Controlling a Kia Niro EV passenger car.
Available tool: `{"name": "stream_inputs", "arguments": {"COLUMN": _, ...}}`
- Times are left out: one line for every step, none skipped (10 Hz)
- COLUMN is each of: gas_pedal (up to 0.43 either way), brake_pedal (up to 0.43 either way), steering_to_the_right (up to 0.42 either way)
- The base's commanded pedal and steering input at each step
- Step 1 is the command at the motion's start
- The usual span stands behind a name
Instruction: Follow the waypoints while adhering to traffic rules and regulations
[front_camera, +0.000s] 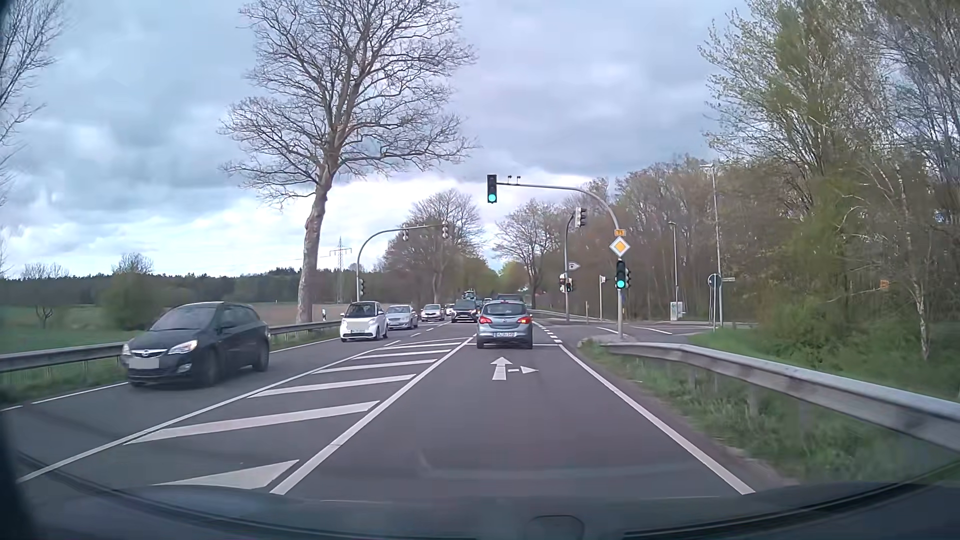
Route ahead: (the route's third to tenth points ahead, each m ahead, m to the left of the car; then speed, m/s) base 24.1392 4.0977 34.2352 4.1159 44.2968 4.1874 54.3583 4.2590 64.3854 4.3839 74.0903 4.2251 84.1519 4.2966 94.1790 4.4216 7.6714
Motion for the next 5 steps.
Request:
{"name": "stream_inputs", "arguments": {"gas_pedal": 0.118, "brake_pedal": 0.000, "steering_to_the_right": -0.001}}
{"name": "stream_inputs", "arguments": {"gas_pedal": 0.118, "brake_pedal": 0.006, "steering_to_the_right": -0.001}}
{"name": "stream_inputs", "arguments": {"gas_pedal": 0.110, "brake_pedal": 0.006, "steering_to_the_right": -0.001}}
{"name": "stream_inputs", "arguments": {"gas_pedal": 0.020, "brake_pedal": 0.006, "steering_to_the_right": -0.001}}
{"name": "stream_inputs", "arguments": {"gas_pedal": 0.000, "brake_pedal": 0.000, "steering_to_the_right": -0.002}}
